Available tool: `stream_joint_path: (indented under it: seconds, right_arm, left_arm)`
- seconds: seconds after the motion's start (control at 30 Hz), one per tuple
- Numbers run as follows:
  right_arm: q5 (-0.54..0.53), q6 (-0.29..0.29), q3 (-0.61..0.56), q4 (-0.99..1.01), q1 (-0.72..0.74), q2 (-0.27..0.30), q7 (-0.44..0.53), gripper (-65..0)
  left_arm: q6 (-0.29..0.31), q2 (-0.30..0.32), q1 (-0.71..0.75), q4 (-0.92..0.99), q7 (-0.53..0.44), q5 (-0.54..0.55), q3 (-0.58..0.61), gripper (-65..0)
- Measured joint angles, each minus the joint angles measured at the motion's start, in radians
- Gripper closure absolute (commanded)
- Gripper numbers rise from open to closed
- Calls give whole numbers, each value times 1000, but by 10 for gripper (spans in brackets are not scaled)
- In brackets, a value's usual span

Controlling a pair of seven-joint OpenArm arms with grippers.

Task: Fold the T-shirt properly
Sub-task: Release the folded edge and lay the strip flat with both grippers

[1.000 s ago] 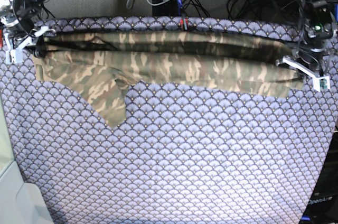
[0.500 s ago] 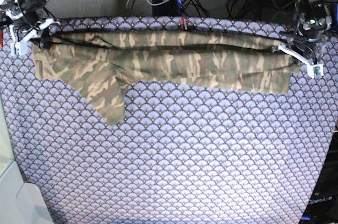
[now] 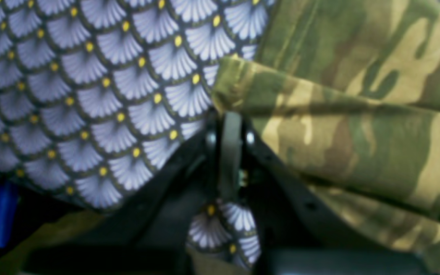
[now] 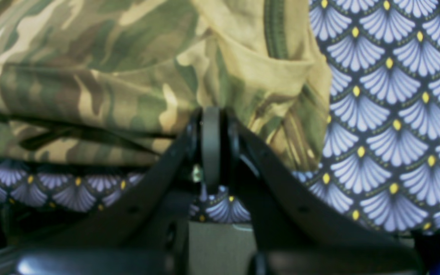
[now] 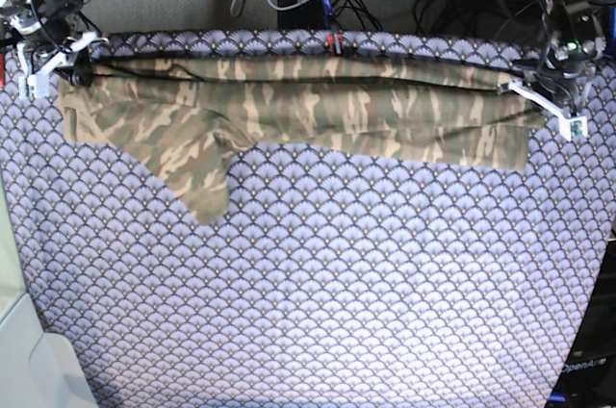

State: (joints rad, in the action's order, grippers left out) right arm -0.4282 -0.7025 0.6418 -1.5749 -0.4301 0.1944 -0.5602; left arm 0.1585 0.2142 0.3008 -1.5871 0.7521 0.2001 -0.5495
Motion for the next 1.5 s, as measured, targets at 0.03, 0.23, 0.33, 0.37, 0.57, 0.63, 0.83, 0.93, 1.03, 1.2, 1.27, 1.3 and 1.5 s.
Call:
stream_joint_path:
  seconds: [0.03,0.23,0.33,0.37,0.57,0.63,0.83,0.93,1.03,1.2,1.27,1.3,1.5]
  right_arm:
    - [-1,0,0,12,0,5,0,0]
    - [-6,0,1,52,0,12,3,0]
    - [-6,0,2,53,0,13,3,-42]
    - [-6,0,2,52,0,13,-7,-69]
    - [-15,0,82,48,6,7,-84,-239]
    - [-14,-4,132,49,17,1,-106,-262]
    - [5,9,249,53,58,11,-164,-269]
    - [4,8,238,53,56,6,-171,-270]
    - [3,8,237,53,61,5,-169,-271]
    - [4,8,237,53,59,5,-171,-272]
    - [4,8,237,53,59,13,-173,-272]
    - [4,8,237,53,59,19,-172,-272]
    - [3,8,244,53,73,25,-172,-272]
  left_arm:
    - [0,1,1,3,0,1,0,-11]
    - [-5,2,0,3,-1,-8,5,-179]
    - [-8,2,0,-3,0,-12,10,-299]
    - [-8,2,0,-5,0,-12,10,-319]
    - [-7,2,0,-5,0,-5,10,-326]
    - [-4,2,0,-5,0,3,10,-326]
    - [-8,2,6,-105,1,-3,10,-327]
    - [-5,-2,5,-129,2,3,10,-327]
    - [-5,-3,6,-129,14,2,9,-327]
    - [-6,0,32,-205,5,51,8,-327]
    - [-6,2,46,-231,11,121,9,-327]
    - [-8,1,47,-233,14,149,10,-327]
    - [-12,0,10,-186,0,176,99,-327]
